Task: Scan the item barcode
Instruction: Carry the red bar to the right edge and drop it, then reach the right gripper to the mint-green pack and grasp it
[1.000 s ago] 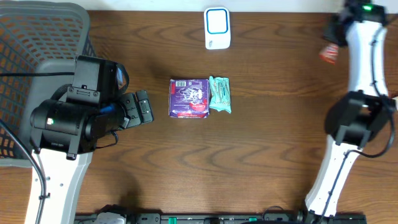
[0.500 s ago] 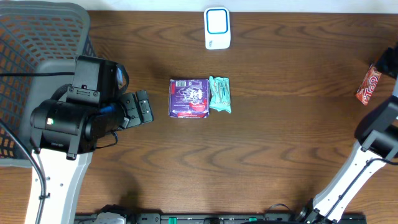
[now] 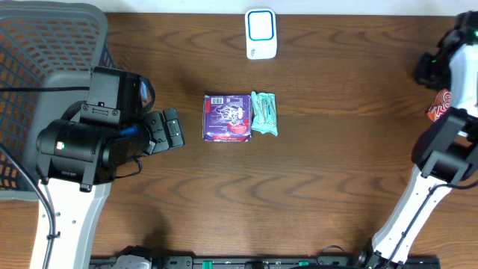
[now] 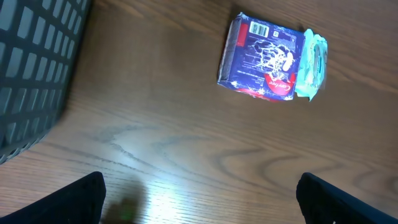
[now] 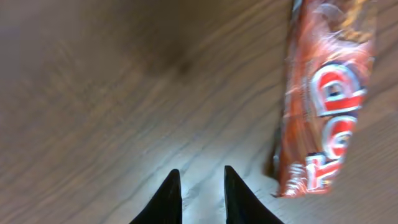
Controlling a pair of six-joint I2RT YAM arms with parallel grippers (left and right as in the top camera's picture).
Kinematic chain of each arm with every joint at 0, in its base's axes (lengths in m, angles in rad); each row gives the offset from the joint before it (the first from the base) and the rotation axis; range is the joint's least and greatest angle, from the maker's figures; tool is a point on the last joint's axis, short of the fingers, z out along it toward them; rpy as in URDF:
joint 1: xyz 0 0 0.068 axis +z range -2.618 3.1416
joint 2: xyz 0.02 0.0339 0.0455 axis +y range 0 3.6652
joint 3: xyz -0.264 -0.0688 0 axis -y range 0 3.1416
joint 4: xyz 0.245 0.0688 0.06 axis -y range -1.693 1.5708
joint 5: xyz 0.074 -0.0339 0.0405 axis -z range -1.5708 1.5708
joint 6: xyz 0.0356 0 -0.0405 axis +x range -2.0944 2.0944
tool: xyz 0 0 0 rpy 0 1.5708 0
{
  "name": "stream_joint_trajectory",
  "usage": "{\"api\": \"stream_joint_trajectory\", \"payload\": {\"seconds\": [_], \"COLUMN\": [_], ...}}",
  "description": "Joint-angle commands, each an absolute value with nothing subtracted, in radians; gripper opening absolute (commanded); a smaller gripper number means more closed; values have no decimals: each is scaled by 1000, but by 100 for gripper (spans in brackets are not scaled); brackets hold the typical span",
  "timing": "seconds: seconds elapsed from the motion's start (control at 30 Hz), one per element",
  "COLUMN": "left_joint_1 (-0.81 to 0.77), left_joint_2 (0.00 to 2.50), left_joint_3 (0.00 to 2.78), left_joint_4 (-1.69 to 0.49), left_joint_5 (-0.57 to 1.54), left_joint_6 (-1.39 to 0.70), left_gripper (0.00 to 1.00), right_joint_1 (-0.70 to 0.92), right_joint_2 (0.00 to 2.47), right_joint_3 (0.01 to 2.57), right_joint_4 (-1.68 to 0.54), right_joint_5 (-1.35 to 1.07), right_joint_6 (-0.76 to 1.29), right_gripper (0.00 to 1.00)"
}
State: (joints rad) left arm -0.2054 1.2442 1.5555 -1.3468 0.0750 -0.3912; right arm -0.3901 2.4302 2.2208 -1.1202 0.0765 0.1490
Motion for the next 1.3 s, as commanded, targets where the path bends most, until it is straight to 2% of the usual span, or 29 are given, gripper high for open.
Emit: {"api": "stream_joint_trajectory", "payload": {"seconds": [0.0,0.27,0.33,0.5,0.67,0.77,1.0,1.07,1.27], "left_joint_1": [-201,-201,-201,-201,-201,-201,-201,-201,-201], "left_joint_2": [1248,1248,1248,1248,1248,1248,1248,1248,1248], "left_joint_3": [1555,1555,1555,1555,1555,1555,1555,1555,1555], "left_joint_4": [-1350,-1350,-1350,-1350,-1350,-1350,-1350,-1350,-1350], "left_joint_5": [62,62,62,62,62,62,62,62,62], "left_joint_6": [-378,-378,-378,-378,-378,-378,-378,-378,-378], "left_gripper": [98,98,98,98,98,98,98,98,98], "right_joint_1": [-413,-490,-518,-574,-562,-527,-373,-303,-76], "right_joint_2": [2424,2424,2424,2423,2393,2355,2252,2244,2247], "right_joint_3": [2097,1997,1997,2000,2066,2135,2188,2188,2117], "right_joint_4": [-1049,-902,-888,-894,-952,-1009,-1144,-1246,-1446], "right_joint_5": [138,160,166,174,129,-6,-592,-643,-630], "right_joint_6": [160,167,167,124,80,80,41,9,-72], "right_gripper": [18,18,20,21,23,25,30,38,52]}}
